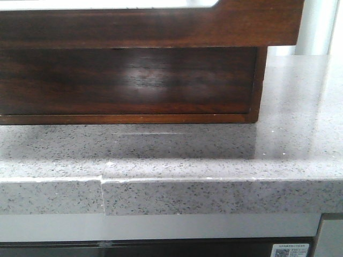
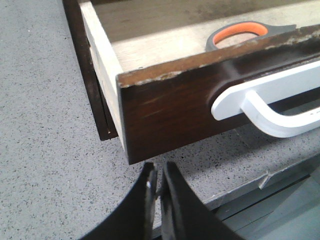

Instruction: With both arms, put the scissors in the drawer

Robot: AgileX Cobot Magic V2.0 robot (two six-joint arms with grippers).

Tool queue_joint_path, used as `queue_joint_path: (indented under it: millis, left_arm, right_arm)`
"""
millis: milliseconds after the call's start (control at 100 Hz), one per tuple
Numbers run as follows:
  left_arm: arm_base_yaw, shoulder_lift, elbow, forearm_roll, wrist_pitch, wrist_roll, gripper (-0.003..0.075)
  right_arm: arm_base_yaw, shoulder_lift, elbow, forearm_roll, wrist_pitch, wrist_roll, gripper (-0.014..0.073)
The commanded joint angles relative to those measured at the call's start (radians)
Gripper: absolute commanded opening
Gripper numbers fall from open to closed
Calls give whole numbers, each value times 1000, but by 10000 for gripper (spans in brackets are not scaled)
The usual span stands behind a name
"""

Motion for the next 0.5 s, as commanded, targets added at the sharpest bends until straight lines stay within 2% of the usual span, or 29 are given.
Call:
queue_joint_path:
  millis: [0, 120, 260, 390, 490]
  left_arm:
    - [-2, 5, -34, -40, -57, -10, -20]
    - [-14, -44, -14, -42, -65, -10, -20]
    - [13, -182, 42, 42, -98, -17, -20]
    - [21, -297, 139, 102, -264, -88, -20]
    - [21, -354, 248, 104, -410, -93, -20]
  right_arm:
    - [-8, -3, -24, 13, -71, -9, -69]
    - [-8, -3, -24, 13, -71, -9, -69]
    - [-8, -3, -24, 13, -71, -9, -69]
    - [-8, -3, -24, 13, -71, -9, -69]
    - [-8, -3, -24, 13, -71, -9, -69]
